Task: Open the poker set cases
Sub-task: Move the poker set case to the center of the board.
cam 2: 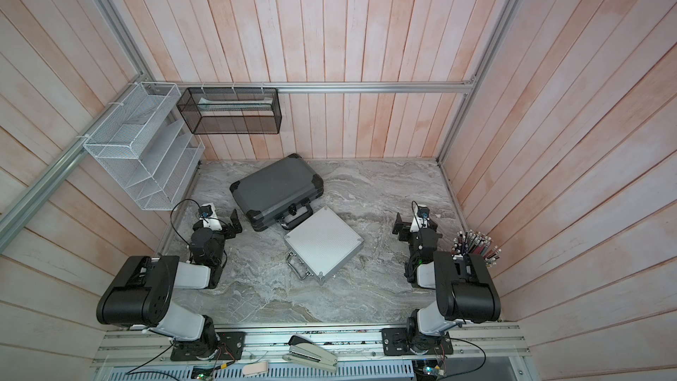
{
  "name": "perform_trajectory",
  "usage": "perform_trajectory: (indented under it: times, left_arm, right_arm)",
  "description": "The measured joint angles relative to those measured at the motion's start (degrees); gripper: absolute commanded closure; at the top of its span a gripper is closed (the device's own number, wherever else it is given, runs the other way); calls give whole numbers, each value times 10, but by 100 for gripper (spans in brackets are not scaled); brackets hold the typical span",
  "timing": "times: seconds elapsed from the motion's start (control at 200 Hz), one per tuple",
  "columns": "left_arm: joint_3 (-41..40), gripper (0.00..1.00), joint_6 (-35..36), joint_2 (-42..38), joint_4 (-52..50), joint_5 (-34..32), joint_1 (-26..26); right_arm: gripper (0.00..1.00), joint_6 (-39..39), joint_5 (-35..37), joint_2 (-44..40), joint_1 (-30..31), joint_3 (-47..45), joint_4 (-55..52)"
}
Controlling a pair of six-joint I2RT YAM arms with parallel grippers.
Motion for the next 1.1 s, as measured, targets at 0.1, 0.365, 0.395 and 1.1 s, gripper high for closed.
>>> perform_trajectory:
  times: [0.1,0.365,0.395,1.1]
  left_arm:
    - [17,0,-1,-20,-62,9,10]
    - [154,0,-16,-151,-279,31,8]
    - [155,0,-19,-166,-292,30,1]
    - [239,0,8,-127,-499,29,-264]
  right_arm:
    - [1,2,3,-6,0,0,-3]
    - [2,41,8,-118,0,131,-247]
    - [2,51,6,-129,1,139,-269]
    - [16,428,49,-270,213,130,-631]
